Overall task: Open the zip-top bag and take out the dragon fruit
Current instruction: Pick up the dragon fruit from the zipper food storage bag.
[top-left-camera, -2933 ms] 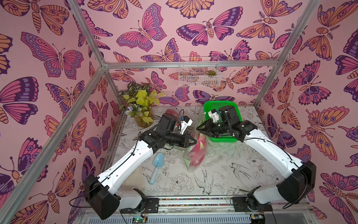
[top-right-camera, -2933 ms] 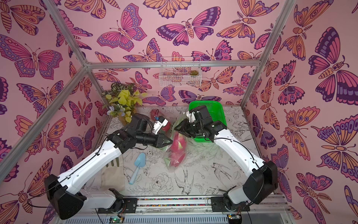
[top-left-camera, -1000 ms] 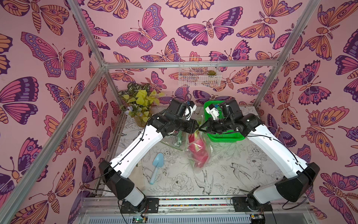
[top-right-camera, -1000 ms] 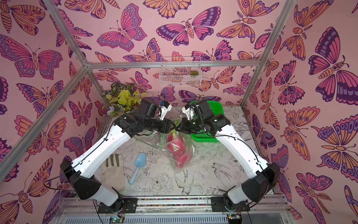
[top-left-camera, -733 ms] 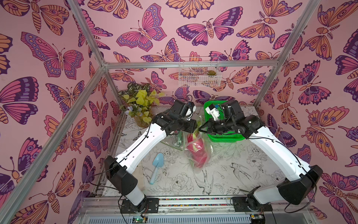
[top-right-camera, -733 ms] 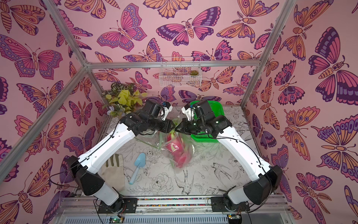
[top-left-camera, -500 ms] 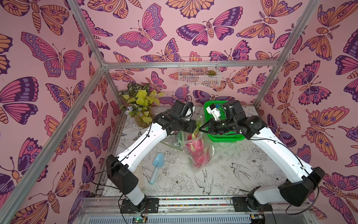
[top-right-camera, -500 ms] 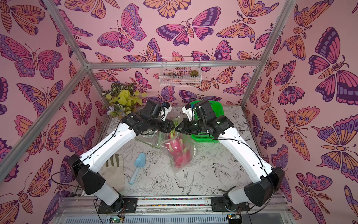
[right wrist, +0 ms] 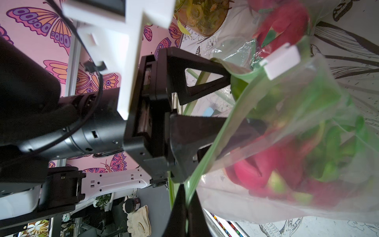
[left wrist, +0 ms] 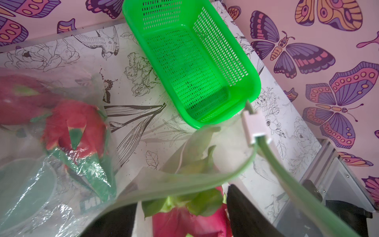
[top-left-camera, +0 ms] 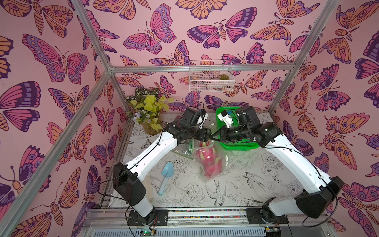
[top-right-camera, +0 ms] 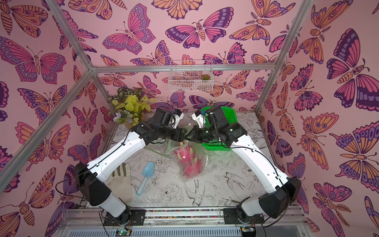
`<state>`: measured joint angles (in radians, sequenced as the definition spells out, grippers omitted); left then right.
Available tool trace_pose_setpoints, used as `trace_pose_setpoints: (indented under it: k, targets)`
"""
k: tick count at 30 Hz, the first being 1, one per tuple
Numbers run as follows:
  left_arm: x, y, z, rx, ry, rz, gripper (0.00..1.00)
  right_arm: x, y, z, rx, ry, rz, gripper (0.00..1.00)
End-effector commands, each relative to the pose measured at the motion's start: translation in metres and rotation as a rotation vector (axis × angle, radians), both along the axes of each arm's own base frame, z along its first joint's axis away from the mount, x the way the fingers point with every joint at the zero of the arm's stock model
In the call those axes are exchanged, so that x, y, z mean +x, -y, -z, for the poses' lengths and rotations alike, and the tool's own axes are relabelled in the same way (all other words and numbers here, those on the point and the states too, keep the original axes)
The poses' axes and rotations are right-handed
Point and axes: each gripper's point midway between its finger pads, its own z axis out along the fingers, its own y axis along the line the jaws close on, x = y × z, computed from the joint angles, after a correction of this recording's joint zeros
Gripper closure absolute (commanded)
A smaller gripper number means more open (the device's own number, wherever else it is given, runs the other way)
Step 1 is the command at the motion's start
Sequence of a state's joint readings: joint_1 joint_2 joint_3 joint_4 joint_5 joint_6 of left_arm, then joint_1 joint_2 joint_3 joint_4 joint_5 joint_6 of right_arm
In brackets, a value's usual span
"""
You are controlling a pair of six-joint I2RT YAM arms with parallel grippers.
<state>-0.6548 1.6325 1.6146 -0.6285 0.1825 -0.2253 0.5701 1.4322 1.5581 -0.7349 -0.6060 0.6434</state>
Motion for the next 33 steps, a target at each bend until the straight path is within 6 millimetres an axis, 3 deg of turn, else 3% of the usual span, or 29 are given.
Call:
trace_pose_setpoints:
  k: [1,7,11,15,23,33]
  targets:
    - [0.007,0.002,-0.005,-0.032,0.043,-0.002,0.42,-0.007,-0.004,-0.017,0.045,0.056,-0.042,1.0]
    - [0.009,0.006,-0.001,-0.042,0.041,0.008,0.58,-0.007,-0.003,-0.019,0.047,0.062,-0.042,1.0]
    - [0.005,0.005,-0.01,-0.059,0.055,0.018,0.82,-0.005,0.003,-0.015,0.015,0.073,-0.016,1.0]
    - [0.0,0.001,-0.023,-0.072,0.086,0.018,0.99,-0.001,0.01,-0.01,-0.013,0.083,0.028,1.0]
    - [-0.016,-0.001,-0.063,-0.161,0.131,0.049,1.0,0.012,0.026,-0.003,-0.028,0.08,0.123,1.0]
    - [-0.036,-0.007,-0.111,-0.256,0.19,0.066,1.0,0.021,0.031,0.006,-0.017,0.075,0.184,1.0]
